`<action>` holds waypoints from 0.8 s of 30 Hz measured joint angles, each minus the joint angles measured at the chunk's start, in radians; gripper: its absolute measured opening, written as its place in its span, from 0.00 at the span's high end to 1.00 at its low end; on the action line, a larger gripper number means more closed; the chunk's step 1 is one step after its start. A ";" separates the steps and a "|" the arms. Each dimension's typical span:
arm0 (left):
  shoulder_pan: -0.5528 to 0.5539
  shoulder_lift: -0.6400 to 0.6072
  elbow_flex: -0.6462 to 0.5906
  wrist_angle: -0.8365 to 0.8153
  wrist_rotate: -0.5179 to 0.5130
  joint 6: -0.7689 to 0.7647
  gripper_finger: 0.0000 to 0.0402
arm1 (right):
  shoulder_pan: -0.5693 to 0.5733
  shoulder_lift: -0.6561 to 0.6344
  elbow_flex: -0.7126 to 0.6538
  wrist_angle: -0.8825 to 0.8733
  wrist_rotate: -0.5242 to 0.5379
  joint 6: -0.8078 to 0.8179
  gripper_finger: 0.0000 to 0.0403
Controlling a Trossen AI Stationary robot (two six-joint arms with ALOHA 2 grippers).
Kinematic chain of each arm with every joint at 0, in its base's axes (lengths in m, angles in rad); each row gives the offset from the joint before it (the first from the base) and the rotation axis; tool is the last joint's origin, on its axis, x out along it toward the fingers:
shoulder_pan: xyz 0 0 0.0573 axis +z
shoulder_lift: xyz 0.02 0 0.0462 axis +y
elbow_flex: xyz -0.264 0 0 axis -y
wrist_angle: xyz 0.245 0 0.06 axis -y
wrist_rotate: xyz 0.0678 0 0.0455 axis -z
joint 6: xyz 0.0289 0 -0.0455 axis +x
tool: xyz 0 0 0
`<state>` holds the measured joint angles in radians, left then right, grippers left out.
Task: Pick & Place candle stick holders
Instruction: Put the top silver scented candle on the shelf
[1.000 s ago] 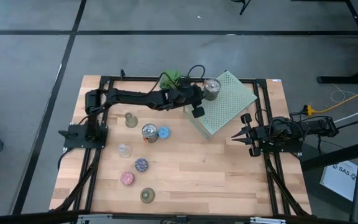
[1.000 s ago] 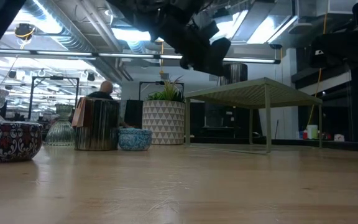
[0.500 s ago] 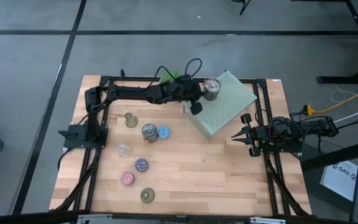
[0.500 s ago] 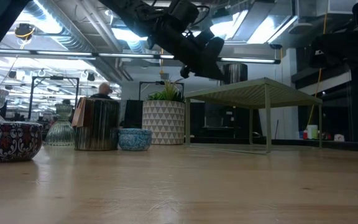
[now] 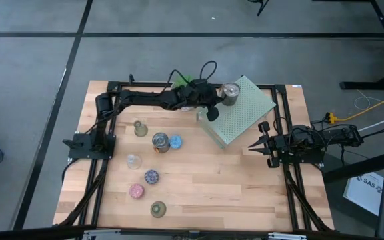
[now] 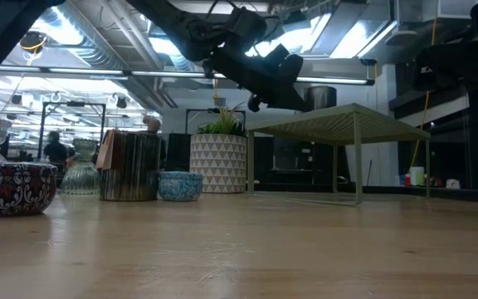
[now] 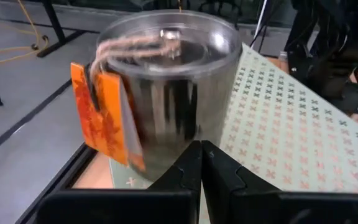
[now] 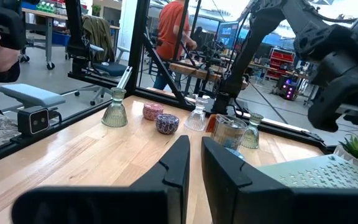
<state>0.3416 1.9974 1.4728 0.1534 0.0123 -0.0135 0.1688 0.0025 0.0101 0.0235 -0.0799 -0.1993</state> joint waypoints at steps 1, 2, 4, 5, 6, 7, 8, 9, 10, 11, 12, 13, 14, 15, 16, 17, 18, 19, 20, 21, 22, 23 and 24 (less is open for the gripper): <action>0.002 0.011 0.015 0.003 0.009 0.000 1.00 | 0.000 0.000 0.000 0.001 0.000 0.000 0.89; 0.003 0.023 0.031 0.005 0.011 0.000 0.99 | 0.000 0.000 0.000 0.000 0.000 0.000 0.89; 0.003 0.052 0.068 0.008 0.013 0.012 0.99 | 0.000 0.000 0.000 0.000 0.000 0.000 0.89; 0.003 0.066 0.083 0.004 0.013 0.020 0.99 | 0.000 0.000 0.000 0.000 0.000 0.000 0.89; 0.003 0.081 0.101 -0.001 0.013 0.029 1.00 | 0.000 0.000 0.000 0.000 0.000 0.000 0.89; 0.003 0.093 0.119 0.000 0.013 0.034 1.00 | 0.000 0.000 0.000 0.000 0.000 0.000 0.89; 0.003 0.099 0.131 -0.006 0.013 0.036 1.00 | 0.000 0.000 0.000 0.000 0.000 0.000 0.89; 0.003 0.107 0.146 -0.002 0.015 0.040 0.99 | 0.000 0.000 0.000 0.000 0.000 0.000 0.89; 0.003 0.113 0.159 0.007 0.016 0.045 0.99 | 0.000 0.000 0.000 0.000 0.000 0.000 0.89; 0.003 0.117 0.167 0.005 0.016 0.050 0.99 | 0.000 0.000 0.000 0.000 0.000 0.000 0.89; 0.003 0.122 0.177 0.004 0.016 0.051 0.99 | 0.000 0.000 0.000 0.000 0.000 0.000 0.89; 0.003 0.129 0.185 0.003 0.015 0.053 0.99 | 0.000 0.000 0.000 0.000 0.000 0.000 0.89; 0.003 0.137 0.196 0.001 0.016 0.053 0.99 | 0.000 0.000 0.000 0.000 0.000 0.000 0.89; 0.003 0.142 0.204 0.001 0.016 0.053 0.99 | 0.000 0.000 0.000 0.000 0.000 0.000 0.89; 0.003 0.149 0.213 0.002 0.016 0.054 1.00 | 0.000 0.000 0.000 0.000 0.000 0.000 0.89; 0.004 0.156 0.222 0.009 0.016 0.059 1.00 | 0.000 0.000 0.000 0.000 0.000 0.000 0.89; 0.006 0.162 0.228 0.008 0.018 0.061 1.00 | 0.000 0.000 0.000 0.000 0.000 0.000 0.89; 0.007 0.168 0.231 0.008 0.018 0.061 0.99 | 0.000 0.000 0.000 0.000 0.000 0.000 0.89; 0.009 0.177 0.235 0.009 0.017 0.064 0.99 | 0.000 0.000 0.000 0.000 0.000 0.000 0.89; 0.011 0.186 0.240 0.009 0.015 0.072 0.99 | 0.000 0.000 0.000 0.000 0.000 0.000 0.89; 0.014 0.191 0.241 0.005 0.015 0.077 0.99 | 0.000 0.000 0.000 0.000 0.000 0.000 0.89; 0.017 0.192 0.241 0.000 0.014 0.078 0.99 | 0.000 0.000 0.000 0.000 0.000 0.000 0.89; 0.020 0.192 0.241 0.007 0.013 0.079 0.99 | 0.000 0.000 0.000 0.000 0.000 0.000 0.89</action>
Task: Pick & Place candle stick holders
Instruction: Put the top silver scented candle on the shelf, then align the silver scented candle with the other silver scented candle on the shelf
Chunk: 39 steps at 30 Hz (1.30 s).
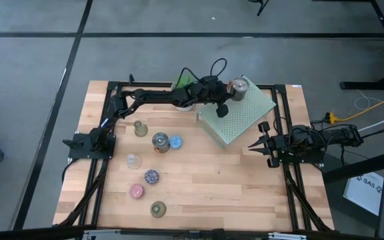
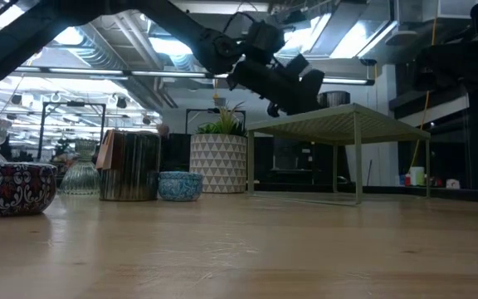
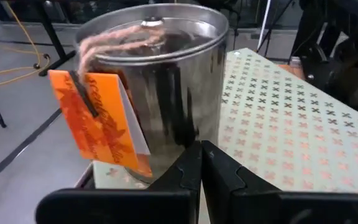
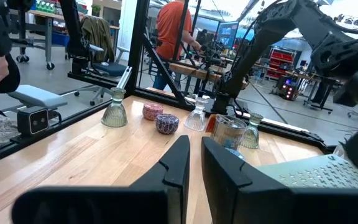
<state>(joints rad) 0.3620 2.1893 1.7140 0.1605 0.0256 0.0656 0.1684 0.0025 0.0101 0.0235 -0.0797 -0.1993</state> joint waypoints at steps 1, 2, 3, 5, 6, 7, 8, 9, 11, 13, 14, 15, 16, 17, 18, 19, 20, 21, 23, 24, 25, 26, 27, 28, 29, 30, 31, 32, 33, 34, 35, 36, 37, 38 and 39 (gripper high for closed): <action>0.002 -0.001 0.001 0.012 -0.001 0.000 0.99 | 0.000 0.000 0.000 0.000 0.000 0.000 0.89; 0.005 -0.003 0.002 0.026 -0.001 0.001 0.99 | 0.000 0.000 0.000 0.000 0.000 0.000 0.89; 0.008 -0.004 0.002 0.038 -0.001 0.001 1.00 | 0.000 0.000 0.000 0.000 0.000 0.000 0.89; 0.011 -0.004 0.002 0.057 0.002 0.001 1.00 | 0.000 0.000 0.000 0.000 0.000 0.000 0.89; 0.014 -0.004 0.002 0.061 0.003 0.003 0.99 | 0.000 0.000 0.000 0.000 0.000 0.000 0.89; 0.014 -0.004 0.002 0.065 0.004 0.008 0.99 | 0.000 0.000 0.000 0.000 0.000 0.000 0.89; 0.014 -0.004 0.002 0.067 0.004 0.009 0.99 | 0.000 0.000 0.000 0.000 0.000 0.000 0.89; 0.014 -0.004 0.002 0.067 0.004 0.009 0.99 | 0.000 0.000 0.000 0.000 0.000 0.000 0.89; 0.014 -0.004 0.002 0.070 0.004 0.011 0.99 | 0.000 0.000 0.000 0.000 0.000 0.000 0.89; 0.013 -0.004 0.002 0.079 0.004 0.011 0.99 | 0.000 0.000 0.000 0.000 0.000 0.000 0.89; 0.013 -0.004 0.002 0.081 0.004 0.011 1.00 | 0.000 0.000 0.000 0.000 0.000 0.000 0.89; 0.013 -0.004 0.002 0.081 0.004 0.011 1.00 | 0.000 0.000 0.000 0.000 0.000 0.000 0.89; 0.013 -0.004 0.002 0.083 0.003 0.010 1.00 | 0.000 0.000 0.000 0.000 0.000 0.000 0.89; 0.014 -0.004 0.002 0.085 0.002 0.010 0.99 | 0.000 0.000 0.000 0.000 0.000 0.000 0.89; 0.014 -0.004 0.002 0.090 0.000 0.010 0.99 | 0.000 0.000 0.000 0.000 0.000 0.000 0.89; 0.014 -0.004 0.002 0.094 0.000 0.010 0.99 | 0.000 0.000 0.000 0.000 0.000 0.000 0.89; 0.014 -0.004 0.002 0.093 0.000 0.010 0.99 | 0.000 0.000 0.000 0.000 0.000 0.000 0.89; 0.014 -0.004 0.002 0.090 0.000 0.010 0.99 | 0.000 0.000 0.000 0.000 0.000 0.000 0.89; 0.011 -0.008 0.002 0.056 0.011 0.012 0.99 | 0.000 0.000 0.000 0.000 0.000 0.000 0.89; 0.011 -0.020 0.001 0.011 0.029 0.020 0.99 | 0.000 0.000 0.000 0.000 0.000 0.000 0.89; 0.007 -0.033 0.001 -0.028 0.040 0.035 0.99 | 0.000 0.000 0.000 0.000 0.000 0.000 0.89; 0.002 -0.049 0.001 -0.060 0.042 0.050 1.00 | 0.000 0.000 0.000 0.000 0.000 0.000 0.89; -0.004 -0.072 0.001 -0.118 0.043 0.064 1.00 | 0.000 0.000 0.000 0.000 0.000 0.000 0.89; -0.012 -0.092 0.001 -0.167 0.044 0.083 0.99 | 0.000 0.000 0.000 0.000 0.000 0.000 0.89; -0.022 -0.112 0.002 -0.206 0.043 0.103 0.99 | 0.000 0.000 0.000 0.000 0.000 0.000 0.89; -0.031 -0.136 0.002 -0.261 0.038 0.121 0.99 | 0.000 0.000 0.000 0.000 0.000 0.000 0.89; -0.044 -0.161 0.002 -0.313 0.023 0.139 0.99 | 0.000 0.000 0.000 0.000 0.000 0.000 0.89; -0.060 -0.183 0.002 -0.347 -0.006 0.163 1.00 | 0.000 0.000 0.000 0.000 0.000 0.000 0.89; -0.076 -0.212 0.002 -0.389 -0.045 0.187 1.00 | 0.000 0.000 0.000 0.000 0.000 0.000 0.89; -0.093 -0.241 0.002 -0.431 -0.089 0.207 1.00 | 0.000 0.000 0.000 0.000 0.000 0.000 0.89; -0.114 -0.267 0.002 -0.462 -0.139 0.223 0.99 | 0.000 0.000 0.000 0.000 0.000 0.000 0.89; -0.132 -0.292 0.002 -0.495 -0.180 0.230 0.99 | 0.000 0.000 0.000 0.000 0.000 0.000 0.89; -0.151 -0.316 0.001 -0.537 -0.212 0.233 0.99 | 0.000 0.000 0.000 0.000 0.000 0.000 0.89; -0.171 -0.340 -0.005 -0.561 -0.238 0.234 0.99 | 0.000 0.000 0.000 0.001 0.000 0.000 0.89; -0.191 -0.366 -0.017 -0.577 -0.251 0.236 1.00 | 0.000 0.000 0.000 0.000 0.000 0.000 0.89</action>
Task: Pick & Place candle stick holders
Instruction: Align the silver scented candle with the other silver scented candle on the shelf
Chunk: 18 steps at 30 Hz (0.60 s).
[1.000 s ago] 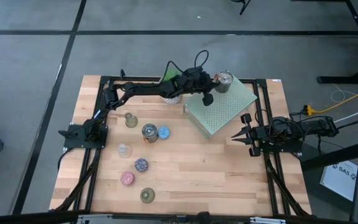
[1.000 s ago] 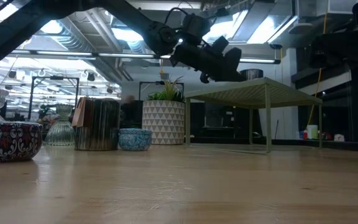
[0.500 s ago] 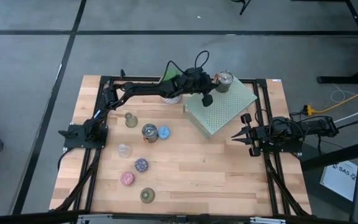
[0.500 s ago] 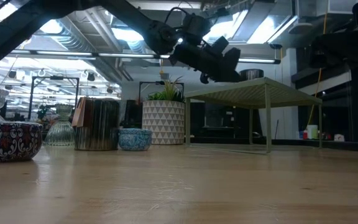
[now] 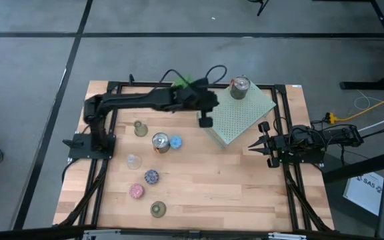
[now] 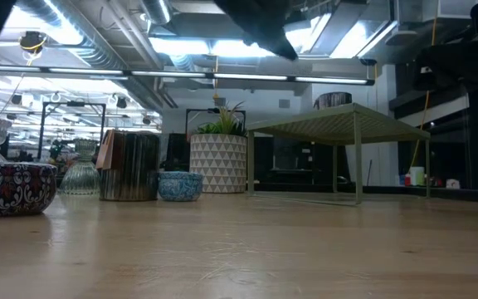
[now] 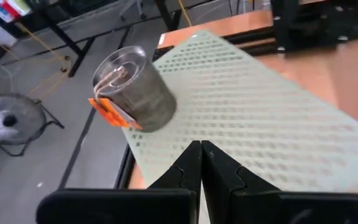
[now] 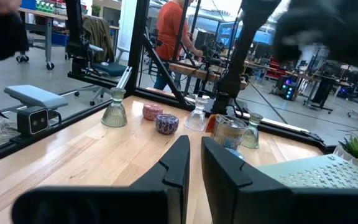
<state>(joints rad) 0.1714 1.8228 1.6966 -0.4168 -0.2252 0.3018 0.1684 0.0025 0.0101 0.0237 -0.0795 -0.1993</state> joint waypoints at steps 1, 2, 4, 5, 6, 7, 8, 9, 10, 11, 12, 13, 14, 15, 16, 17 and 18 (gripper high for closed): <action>-0.020 -0.032 -0.026 -0.006 -0.008 0.004 1.00 | 0.000 0.000 0.000 -0.001 0.000 0.000 0.89; -0.042 -0.068 -0.059 0.003 -0.017 0.003 1.00 | 0.000 0.000 0.000 0.000 0.000 0.000 0.89; -0.083 -0.151 -0.136 0.025 -0.041 -0.016 0.99 | 0.000 0.000 0.000 0.000 0.000 0.000 0.89; -0.102 -0.193 -0.181 0.041 -0.054 -0.039 0.99 | 0.000 0.000 0.000 0.000 0.000 0.000 0.89; -0.122 -0.236 -0.229 0.049 -0.074 -0.064 0.99 | 0.000 0.000 0.000 0.000 0.000 0.000 0.89; -0.141 -0.277 -0.275 0.063 -0.097 -0.087 0.99 | 0.000 0.000 0.000 0.000 0.000 0.000 0.89; -0.159 -0.319 -0.324 0.070 -0.117 -0.107 1.00 | 0.000 0.000 0.000 0.000 0.000 0.000 0.89; -0.177 -0.356 -0.367 0.066 -0.131 -0.127 1.00 | 0.000 0.000 0.000 0.000 0.000 0.000 0.89; -0.194 -0.391 -0.404 0.067 -0.138 -0.149 1.00 | 0.000 0.000 0.000 0.000 0.000 0.000 0.89; -0.211 -0.426 -0.438 0.070 -0.140 -0.175 0.99 | 0.000 0.000 0.000 0.000 0.000 0.000 0.89; -0.229 -0.457 -0.469 0.068 -0.140 -0.203 0.99 | 0.000 0.000 0.000 0.000 0.000 0.000 0.89; -0.248 -0.486 -0.497 0.067 -0.137 -0.231 0.99 | 0.000 0.000 0.000 0.000 0.000 0.000 0.89; -0.265 -0.511 -0.521 0.060 -0.131 -0.260 0.99 | 0.000 0.000 0.000 0.000 0.000 0.000 0.89; -0.281 -0.531 -0.543 0.053 -0.124 -0.290 0.99 | 0.000 0.000 0.000 0.000 0.000 0.000 0.89; -0.297 -0.547 -0.565 0.048 -0.119 -0.323 0.99 | 0.000 0.000 0.000 0.000 0.000 0.000 0.89; -0.313 -0.558 -0.585 0.040 -0.118 -0.352 1.00 | 0.000 0.000 0.000 0.000 0.000 0.000 0.89; -0.326 -0.567 -0.601 0.026 -0.117 -0.377 1.00 | 0.000 0.000 0.000 0.000 0.000 0.000 0.89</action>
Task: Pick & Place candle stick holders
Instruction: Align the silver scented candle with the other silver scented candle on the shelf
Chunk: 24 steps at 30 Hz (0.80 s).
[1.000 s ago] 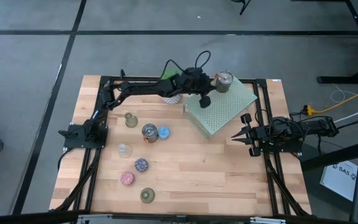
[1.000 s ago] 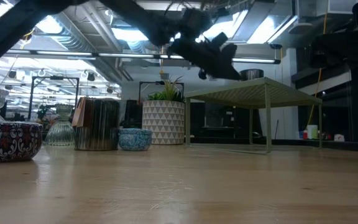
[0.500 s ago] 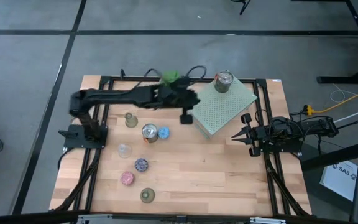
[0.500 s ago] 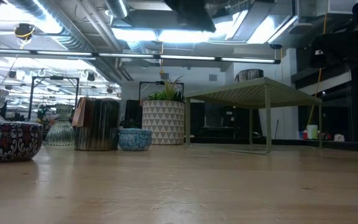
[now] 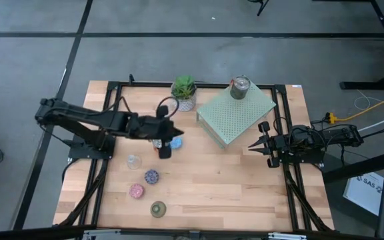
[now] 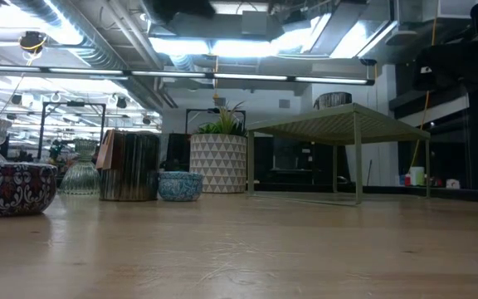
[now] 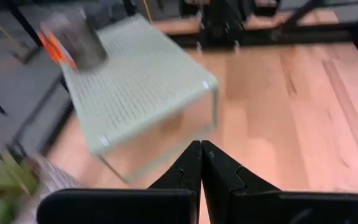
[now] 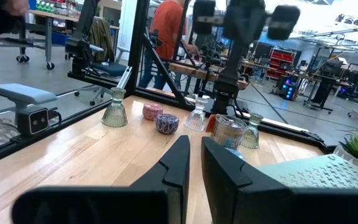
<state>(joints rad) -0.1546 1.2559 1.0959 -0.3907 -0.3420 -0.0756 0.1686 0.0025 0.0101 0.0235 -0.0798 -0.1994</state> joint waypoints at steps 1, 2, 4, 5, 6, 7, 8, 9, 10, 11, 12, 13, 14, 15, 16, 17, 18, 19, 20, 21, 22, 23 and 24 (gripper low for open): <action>-0.014 -0.004 -0.013 -0.012 -0.001 -0.026 0.99 | 0.000 0.000 0.000 0.000 0.000 0.000 0.89; -0.028 -0.006 -0.026 -0.017 -0.002 -0.051 0.99 | 0.000 0.000 0.000 0.000 0.000 0.000 0.89; -0.051 -0.004 -0.050 -0.039 0.000 -0.100 0.97 | 0.000 0.000 0.000 0.000 0.000 0.000 0.89; -0.060 -0.001 -0.059 -0.057 0.003 -0.123 0.95 | 0.000 0.000 0.000 0.000 0.000 0.000 0.89; -0.068 0.008 -0.061 -0.075 0.002 -0.150 0.93 | 0.000 0.000 0.000 0.000 0.000 0.000 0.89; -0.074 0.017 -0.061 -0.092 -0.001 -0.177 0.91 | 0.000 0.000 0.000 0.000 0.000 0.000 0.89; -0.081 0.024 -0.062 -0.117 -0.010 -0.198 0.89 | 0.000 0.000 0.000 0.000 0.000 0.000 0.89; -0.089 0.031 -0.063 -0.132 -0.018 -0.214 0.86 | 0.000 0.000 0.000 0.000 0.000 0.000 0.89; -0.096 0.039 -0.063 -0.134 -0.025 -0.228 0.84 | 0.000 0.000 0.000 0.000 0.000 0.000 0.89; -0.102 0.046 -0.063 -0.134 -0.028 -0.239 0.81 | 0.000 0.000 0.000 0.000 0.000 0.000 0.89; -0.109 0.054 -0.063 -0.141 -0.030 -0.249 0.78 | 0.000 0.000 0.000 0.000 0.000 0.000 0.89; -0.115 0.061 -0.063 -0.148 -0.030 -0.259 0.76 | 0.000 0.000 0.000 0.000 0.000 0.000 0.89; -0.121 0.070 -0.063 -0.156 -0.031 -0.270 0.73 | 0.000 0.000 0.000 0.000 0.000 0.000 0.89; -0.126 0.079 -0.063 -0.172 -0.038 -0.285 0.70 | 0.000 0.000 0.000 0.000 0.000 0.000 0.89; -0.130 0.087 -0.063 -0.197 -0.047 -0.304 0.68 | 0.000 0.000 0.000 0.000 0.000 0.000 0.89; -0.134 0.096 -0.063 -0.223 -0.059 -0.328 0.66 | 0.000 0.000 0.000 0.000 0.000 0.000 0.89; -0.136 0.106 -0.063 -0.245 -0.071 -0.354 0.64 | 0.000 0.000 0.000 0.000 0.000 0.000 0.89; -0.138 0.115 -0.063 -0.274 -0.080 -0.383 0.62 | 0.000 0.000 0.000 0.000 0.000 0.000 0.89; -0.139 0.123 -0.063 -0.304 -0.082 -0.408 0.60 | 0.000 0.000 0.000 0.000 0.000 0.000 0.89; -0.139 0.132 -0.063 -0.324 -0.080 -0.428 0.59 | 0.000 0.000 0.000 0.000 0.000 0.000 0.89; -0.139 0.142 -0.063 -0.340 -0.072 -0.446 0.57 | 0.000 0.000 0.000 0.000 0.000 0.000 0.89; -0.139 0.151 -0.063 -0.355 -0.062 -0.459 0.57 | 0.000 0.000 0.000 0.000 0.000 0.000 0.89; -0.139 0.160 -0.063 -0.367 -0.053 -0.468 0.56 | 0.000 0.000 0.000 0.000 0.000 0.000 0.89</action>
<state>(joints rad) -0.2932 1.4158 1.0332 -0.7578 -0.3948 -0.5440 0.1685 0.0025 0.0101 0.0238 -0.0797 -0.1994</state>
